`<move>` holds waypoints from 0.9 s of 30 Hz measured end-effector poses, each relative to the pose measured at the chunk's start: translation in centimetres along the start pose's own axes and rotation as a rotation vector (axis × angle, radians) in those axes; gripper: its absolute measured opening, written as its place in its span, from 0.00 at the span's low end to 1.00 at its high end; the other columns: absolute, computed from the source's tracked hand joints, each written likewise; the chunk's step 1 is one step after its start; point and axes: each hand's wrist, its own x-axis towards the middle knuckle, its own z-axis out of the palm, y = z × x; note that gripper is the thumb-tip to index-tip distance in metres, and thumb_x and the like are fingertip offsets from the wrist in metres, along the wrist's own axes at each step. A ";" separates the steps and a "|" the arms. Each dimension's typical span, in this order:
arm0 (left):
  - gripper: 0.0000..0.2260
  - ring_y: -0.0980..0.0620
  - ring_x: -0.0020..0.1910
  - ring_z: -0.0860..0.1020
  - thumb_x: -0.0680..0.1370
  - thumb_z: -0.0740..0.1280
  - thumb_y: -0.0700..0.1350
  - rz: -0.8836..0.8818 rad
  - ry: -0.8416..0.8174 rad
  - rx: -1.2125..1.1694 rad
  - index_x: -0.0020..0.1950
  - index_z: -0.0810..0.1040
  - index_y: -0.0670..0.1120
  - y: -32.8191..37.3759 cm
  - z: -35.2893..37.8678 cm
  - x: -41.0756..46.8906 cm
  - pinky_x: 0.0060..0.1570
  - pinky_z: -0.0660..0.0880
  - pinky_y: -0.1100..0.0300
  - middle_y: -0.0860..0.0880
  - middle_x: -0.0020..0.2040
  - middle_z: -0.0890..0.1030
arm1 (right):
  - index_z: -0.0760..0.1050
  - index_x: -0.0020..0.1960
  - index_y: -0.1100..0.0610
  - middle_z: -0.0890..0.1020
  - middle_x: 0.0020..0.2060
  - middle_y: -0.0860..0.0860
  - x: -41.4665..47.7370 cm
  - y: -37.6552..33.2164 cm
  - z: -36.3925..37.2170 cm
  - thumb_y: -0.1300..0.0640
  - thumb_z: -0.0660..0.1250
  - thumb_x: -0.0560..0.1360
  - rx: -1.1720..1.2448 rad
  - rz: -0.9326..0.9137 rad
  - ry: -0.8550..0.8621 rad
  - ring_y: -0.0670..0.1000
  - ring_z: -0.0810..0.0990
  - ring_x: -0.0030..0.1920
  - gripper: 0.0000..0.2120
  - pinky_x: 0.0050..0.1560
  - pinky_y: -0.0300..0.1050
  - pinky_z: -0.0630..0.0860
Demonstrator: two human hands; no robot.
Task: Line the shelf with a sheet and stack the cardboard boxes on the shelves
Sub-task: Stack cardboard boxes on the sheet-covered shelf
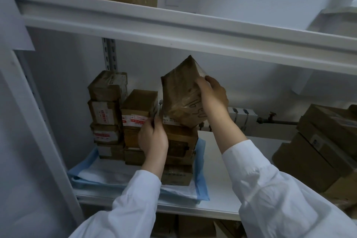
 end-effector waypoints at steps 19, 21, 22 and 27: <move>0.19 0.51 0.68 0.68 0.82 0.52 0.51 0.142 -0.185 -0.162 0.71 0.68 0.49 3.5 -0.6 -1.0 0.60 0.62 0.63 0.50 0.68 0.72 | 0.72 0.51 0.52 0.77 0.40 0.49 1.1 3.0 1.0 0.43 0.52 0.80 0.531 0.341 -0.244 0.49 0.74 0.41 0.16 0.44 0.43 0.70; 0.19 0.50 0.69 0.68 0.82 0.53 0.50 0.151 -0.196 -0.147 0.72 0.67 0.49 3.2 -0.6 -0.8 0.63 0.62 0.62 0.49 0.69 0.71 | 0.73 0.47 0.50 0.78 0.41 0.49 1.3 3.5 1.2 0.41 0.51 0.80 0.523 0.342 -0.259 0.50 0.75 0.43 0.17 0.56 0.49 0.72; 0.19 0.50 0.69 0.67 0.82 0.53 0.50 0.152 -0.202 -0.138 0.72 0.67 0.49 3.0 -0.6 -0.7 0.64 0.62 0.61 0.48 0.70 0.71 | 0.73 0.46 0.49 0.78 0.42 0.49 1.5 3.7 1.4 0.40 0.51 0.80 0.534 0.343 -0.268 0.51 0.75 0.44 0.18 0.60 0.51 0.71; 0.19 0.50 0.69 0.67 0.82 0.54 0.51 0.149 -0.207 -0.153 0.72 0.67 0.50 2.8 -0.6 -0.6 0.66 0.62 0.59 0.49 0.70 0.70 | 0.71 0.68 0.52 0.76 0.63 0.52 1.8 4.3 1.6 0.31 0.49 0.75 0.613 0.331 -0.327 0.58 0.73 0.64 0.33 0.69 0.57 0.66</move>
